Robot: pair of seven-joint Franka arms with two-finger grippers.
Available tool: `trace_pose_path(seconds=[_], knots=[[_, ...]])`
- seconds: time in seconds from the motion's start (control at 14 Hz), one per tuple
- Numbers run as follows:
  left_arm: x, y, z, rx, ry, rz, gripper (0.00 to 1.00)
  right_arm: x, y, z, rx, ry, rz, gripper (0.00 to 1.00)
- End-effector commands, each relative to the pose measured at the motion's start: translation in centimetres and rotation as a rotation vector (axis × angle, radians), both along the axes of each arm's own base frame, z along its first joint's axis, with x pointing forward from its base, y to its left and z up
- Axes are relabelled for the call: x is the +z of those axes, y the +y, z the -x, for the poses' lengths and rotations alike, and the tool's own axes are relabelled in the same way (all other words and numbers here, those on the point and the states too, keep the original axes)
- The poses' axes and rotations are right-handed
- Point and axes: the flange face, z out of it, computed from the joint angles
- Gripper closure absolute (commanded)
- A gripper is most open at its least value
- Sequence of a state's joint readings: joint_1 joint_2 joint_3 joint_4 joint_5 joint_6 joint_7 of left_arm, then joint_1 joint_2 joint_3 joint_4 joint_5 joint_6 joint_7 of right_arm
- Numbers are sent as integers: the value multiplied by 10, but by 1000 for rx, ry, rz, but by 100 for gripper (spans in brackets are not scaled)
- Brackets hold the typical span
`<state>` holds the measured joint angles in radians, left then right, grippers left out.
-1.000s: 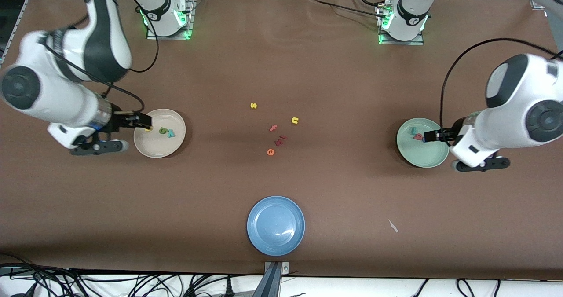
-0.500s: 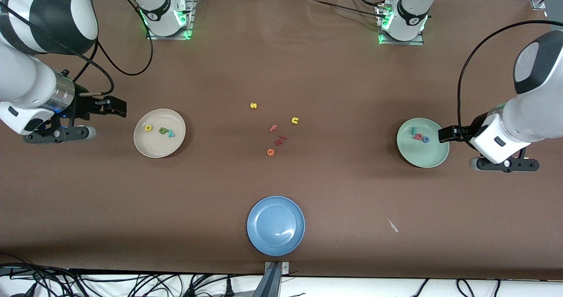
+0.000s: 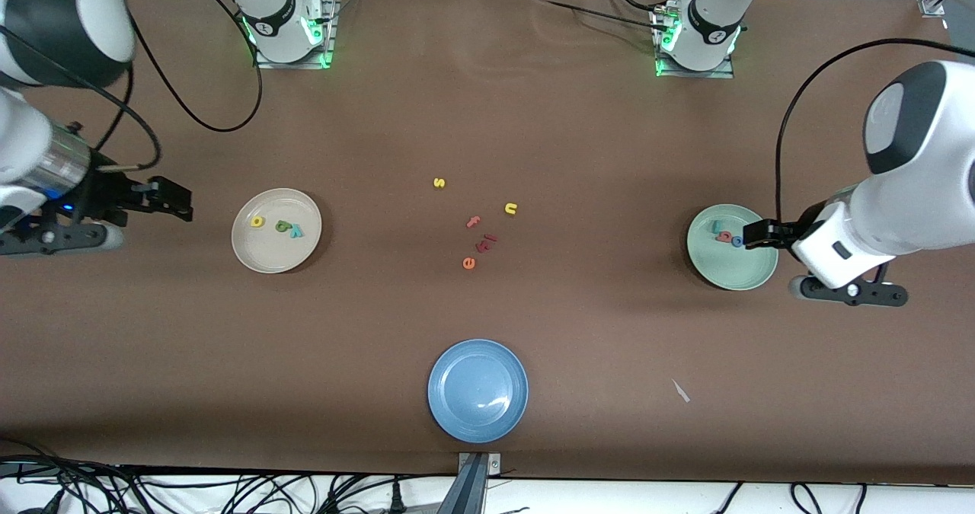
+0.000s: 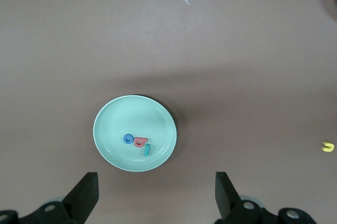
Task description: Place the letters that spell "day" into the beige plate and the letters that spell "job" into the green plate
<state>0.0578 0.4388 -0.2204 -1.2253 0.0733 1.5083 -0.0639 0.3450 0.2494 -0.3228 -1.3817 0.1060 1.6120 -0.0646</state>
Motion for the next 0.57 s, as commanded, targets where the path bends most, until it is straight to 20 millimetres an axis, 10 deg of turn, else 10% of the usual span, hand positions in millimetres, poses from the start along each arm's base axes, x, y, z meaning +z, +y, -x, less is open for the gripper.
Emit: trace_pose_path(seconds=[0.0, 0.5], knots=[[20, 1, 13, -36, -33, 19, 4, 14, -21, 31, 8, 12, -10, 0], [12, 19, 20, -121, -96, 15, 2, 8, -33, 76, 22, -50, 67, 0]])
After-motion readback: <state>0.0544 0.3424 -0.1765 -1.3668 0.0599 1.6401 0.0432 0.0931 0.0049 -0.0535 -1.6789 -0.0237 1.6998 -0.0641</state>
